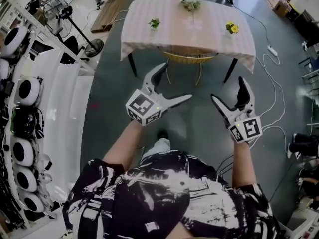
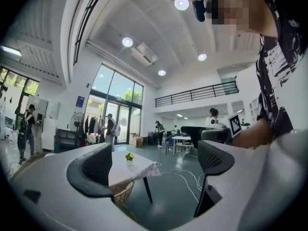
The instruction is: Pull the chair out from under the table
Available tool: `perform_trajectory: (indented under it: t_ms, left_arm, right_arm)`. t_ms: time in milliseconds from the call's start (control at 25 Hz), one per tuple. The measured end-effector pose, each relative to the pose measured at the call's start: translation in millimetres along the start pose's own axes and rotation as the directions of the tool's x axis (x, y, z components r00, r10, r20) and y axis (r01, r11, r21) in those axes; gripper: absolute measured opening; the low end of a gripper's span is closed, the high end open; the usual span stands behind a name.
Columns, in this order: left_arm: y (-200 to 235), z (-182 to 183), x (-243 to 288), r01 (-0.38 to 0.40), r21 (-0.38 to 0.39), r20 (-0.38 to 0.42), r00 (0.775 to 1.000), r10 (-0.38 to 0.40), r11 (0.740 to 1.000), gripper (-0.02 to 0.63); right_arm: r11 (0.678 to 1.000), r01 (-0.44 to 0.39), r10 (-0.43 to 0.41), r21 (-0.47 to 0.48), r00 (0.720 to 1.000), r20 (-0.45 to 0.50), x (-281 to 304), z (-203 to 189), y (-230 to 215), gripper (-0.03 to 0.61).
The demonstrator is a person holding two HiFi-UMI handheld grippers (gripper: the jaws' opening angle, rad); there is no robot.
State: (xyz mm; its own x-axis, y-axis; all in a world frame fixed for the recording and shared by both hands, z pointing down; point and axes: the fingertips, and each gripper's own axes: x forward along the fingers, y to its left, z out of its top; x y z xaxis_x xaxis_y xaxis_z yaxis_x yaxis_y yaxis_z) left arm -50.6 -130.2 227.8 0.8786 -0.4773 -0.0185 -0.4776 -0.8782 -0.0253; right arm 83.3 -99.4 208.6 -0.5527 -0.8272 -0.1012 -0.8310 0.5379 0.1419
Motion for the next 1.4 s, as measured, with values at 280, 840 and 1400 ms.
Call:
perform_trajectory:
  t_ms: [280,840,1400]
  left_arm:
    - [77,-11,12,0.022,0.018,-0.032,0.999,-0.022,1.000,0.532]
    - [114,-60,63,-0.073,0.000,-0.136,0.988,0.073,0.997,0.532]
    - [197,-219,153,0.053,0.211,-0.538,0.840,0.071,0.976,0.503]
  right_arm:
    - [0.999,0.032,-0.032,-0.013,0.999,-0.034,66,-15,-19,0.508]
    - [0.999,-0.049,0.048,-0.001,0.990,-0.134,88,-82,-97,0.506]
    - [0.850,-0.452,0.234,-0.271,0.784,-0.574,193,-283,-147,0.506]
